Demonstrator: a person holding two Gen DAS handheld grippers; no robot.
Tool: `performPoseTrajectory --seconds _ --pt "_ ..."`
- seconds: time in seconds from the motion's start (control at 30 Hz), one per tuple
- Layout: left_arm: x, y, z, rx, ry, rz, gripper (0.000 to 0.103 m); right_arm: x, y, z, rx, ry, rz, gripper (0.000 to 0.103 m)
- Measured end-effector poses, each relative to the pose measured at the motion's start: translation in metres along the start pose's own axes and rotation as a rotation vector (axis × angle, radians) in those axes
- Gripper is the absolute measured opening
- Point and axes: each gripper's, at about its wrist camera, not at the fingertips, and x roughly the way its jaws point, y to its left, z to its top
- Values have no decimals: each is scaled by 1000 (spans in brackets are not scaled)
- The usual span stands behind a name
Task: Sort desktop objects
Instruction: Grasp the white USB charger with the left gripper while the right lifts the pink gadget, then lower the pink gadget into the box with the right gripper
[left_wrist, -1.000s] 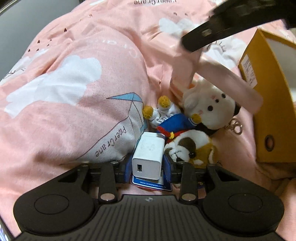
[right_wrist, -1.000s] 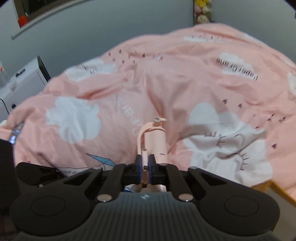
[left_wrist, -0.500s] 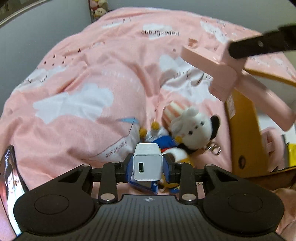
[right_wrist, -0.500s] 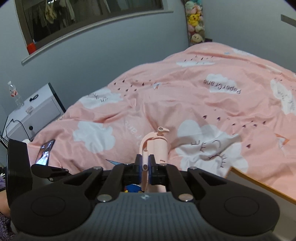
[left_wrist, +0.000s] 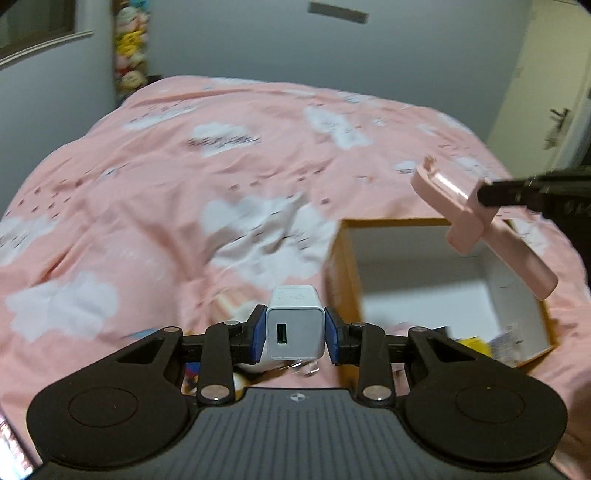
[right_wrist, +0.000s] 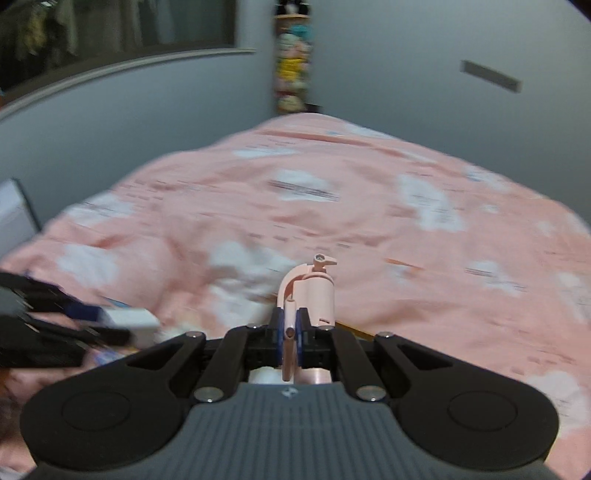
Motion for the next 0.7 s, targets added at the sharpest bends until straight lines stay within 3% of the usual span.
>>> performPoseTrajectory --seconds 0.1,0.27,0.5,0.7 --pt "3 -18 6 29 -14 -49 37 -9 -22 -14 17 23 -92 6" --pt "13 -43 12 57 -23 -125 37 -8 -59 -38 83 77 -168 6" --pt "27 -61 14 49 -11 -228 37 9 -90 -65 143 139 -184 6" --pt "37 -71 15 60 11 -256 37 30 -103 -86 166 179 -204 6"
